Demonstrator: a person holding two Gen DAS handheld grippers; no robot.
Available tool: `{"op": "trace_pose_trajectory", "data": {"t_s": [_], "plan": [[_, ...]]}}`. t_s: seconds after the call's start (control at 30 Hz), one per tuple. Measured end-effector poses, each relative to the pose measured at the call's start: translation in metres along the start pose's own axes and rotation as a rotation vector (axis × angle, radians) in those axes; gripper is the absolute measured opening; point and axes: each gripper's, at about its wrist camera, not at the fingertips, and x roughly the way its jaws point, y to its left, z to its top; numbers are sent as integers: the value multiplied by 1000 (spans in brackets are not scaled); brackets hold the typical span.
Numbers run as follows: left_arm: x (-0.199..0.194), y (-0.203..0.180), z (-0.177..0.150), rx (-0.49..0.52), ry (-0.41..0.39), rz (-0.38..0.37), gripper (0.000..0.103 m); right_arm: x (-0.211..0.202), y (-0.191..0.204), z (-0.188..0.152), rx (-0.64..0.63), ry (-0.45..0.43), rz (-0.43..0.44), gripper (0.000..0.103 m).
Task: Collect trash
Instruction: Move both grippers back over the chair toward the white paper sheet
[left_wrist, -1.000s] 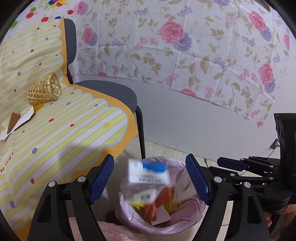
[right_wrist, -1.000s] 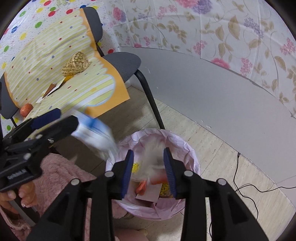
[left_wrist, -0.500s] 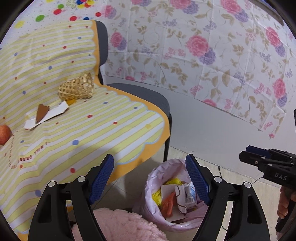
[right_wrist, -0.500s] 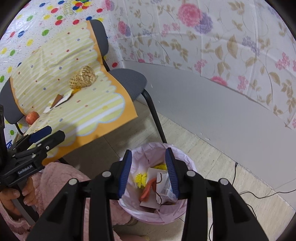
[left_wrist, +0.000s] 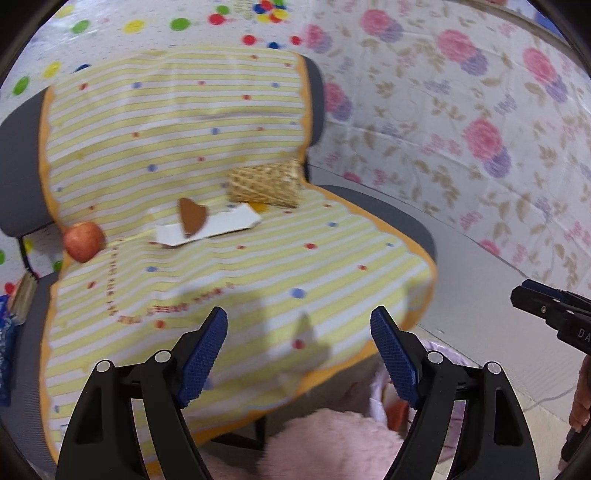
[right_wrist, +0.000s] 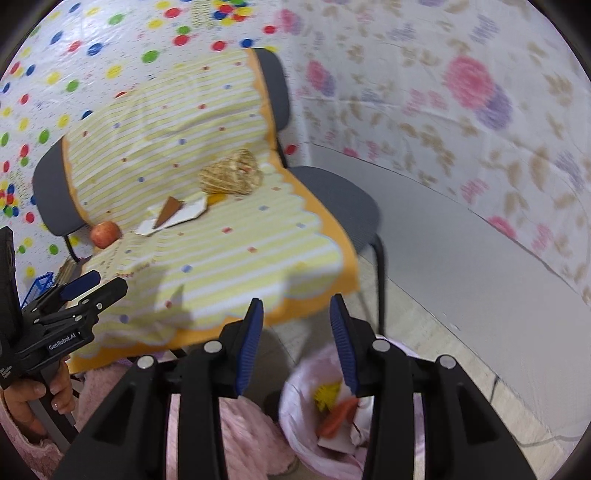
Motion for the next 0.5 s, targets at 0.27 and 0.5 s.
{"op": "trace_pose_trajectory", "data": {"t_s": [0.27,0.5], "plan": [[-3,63,21,-88,-29,123,80,34,48,41,-86,-2,74,37],[10,105,43,-132,-41,201,82,77,79,73,-134,17,126,37]]}}
